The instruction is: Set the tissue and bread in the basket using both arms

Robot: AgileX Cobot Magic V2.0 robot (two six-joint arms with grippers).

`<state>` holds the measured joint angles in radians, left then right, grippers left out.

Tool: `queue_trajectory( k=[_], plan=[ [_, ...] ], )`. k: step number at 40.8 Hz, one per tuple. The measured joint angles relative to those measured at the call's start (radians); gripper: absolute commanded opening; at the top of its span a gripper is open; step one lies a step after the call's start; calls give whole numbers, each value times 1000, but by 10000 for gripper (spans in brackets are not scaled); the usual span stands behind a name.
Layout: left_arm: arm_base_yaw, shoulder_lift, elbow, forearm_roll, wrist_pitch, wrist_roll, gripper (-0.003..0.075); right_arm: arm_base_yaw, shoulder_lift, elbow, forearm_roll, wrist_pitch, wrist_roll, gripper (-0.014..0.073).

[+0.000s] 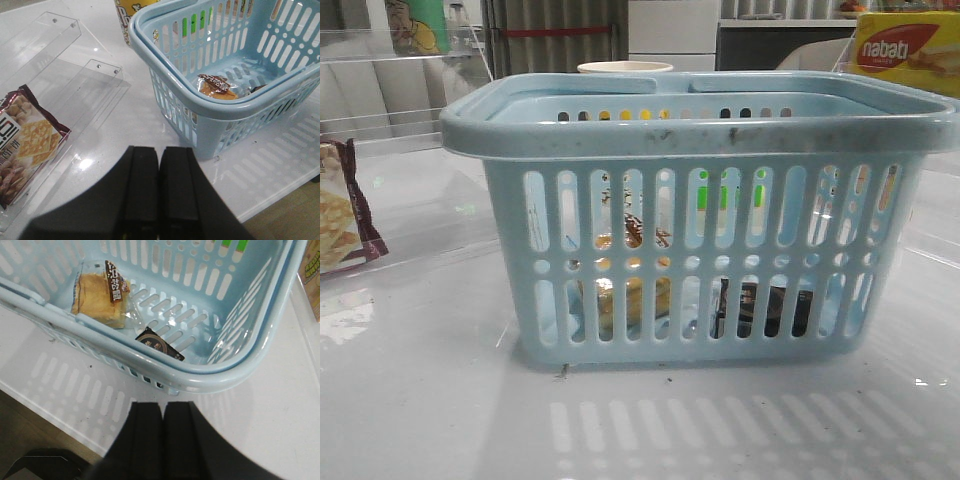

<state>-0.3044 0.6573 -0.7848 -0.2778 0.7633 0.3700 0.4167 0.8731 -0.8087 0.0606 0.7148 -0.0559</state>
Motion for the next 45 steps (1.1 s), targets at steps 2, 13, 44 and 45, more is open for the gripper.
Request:
queue_trajectory(
  k=[2,13,44,45],
  plan=[
    [0,0,0,0,0,0,91,0,0,0,-1,0,0,57],
    [54,-76,4,-2,0,0,91,0,0,0,-2,0,0,57],
    [353,-573,501,-44,-429,0,91,0,0,0,-2,0,0,57],
    [353,-580,519,-44,-439,0,91,0,0,0,-2,0,0,57]
  ],
)
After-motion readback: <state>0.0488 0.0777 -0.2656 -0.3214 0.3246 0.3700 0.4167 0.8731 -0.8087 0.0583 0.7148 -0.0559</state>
